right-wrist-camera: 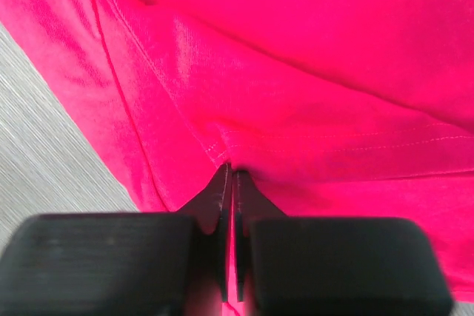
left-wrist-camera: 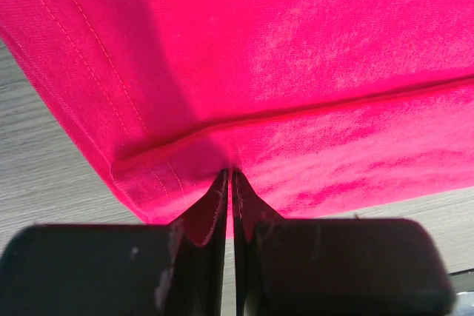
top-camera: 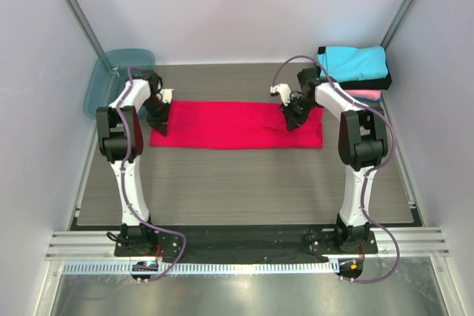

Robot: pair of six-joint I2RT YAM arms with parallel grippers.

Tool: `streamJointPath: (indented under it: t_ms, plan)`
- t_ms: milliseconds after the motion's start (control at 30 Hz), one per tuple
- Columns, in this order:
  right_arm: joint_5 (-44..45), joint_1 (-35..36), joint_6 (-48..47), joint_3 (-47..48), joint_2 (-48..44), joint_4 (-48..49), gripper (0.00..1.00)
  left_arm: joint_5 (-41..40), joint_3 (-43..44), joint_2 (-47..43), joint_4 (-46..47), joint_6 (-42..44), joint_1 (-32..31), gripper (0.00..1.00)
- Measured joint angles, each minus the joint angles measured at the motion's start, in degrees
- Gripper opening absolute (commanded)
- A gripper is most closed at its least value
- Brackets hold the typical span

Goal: Fold and stack the t-shirts
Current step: Fold the tshirt

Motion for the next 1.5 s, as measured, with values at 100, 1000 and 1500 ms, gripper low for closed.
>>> streamJointPath:
  t_ms: [100,1000,1500]
  plan:
    - [-0.2,0.07,0.22,0.57,0.39,-0.13,0.01,-0.24,0.0,0.0,0.0,0.0,-0.11,0.06]
    - [1.01,6.64,5.44,23.19,8.13,4.74,0.4,-1.62,-1.16,-1.18,0.0,1.73,-0.46,0.14]
    - [4.11,5.18,7.52,1.9,-8.0,6.32,0.4,-3.43,-1.53,-11.17,-8.41,32.81,-0.7,0.37]
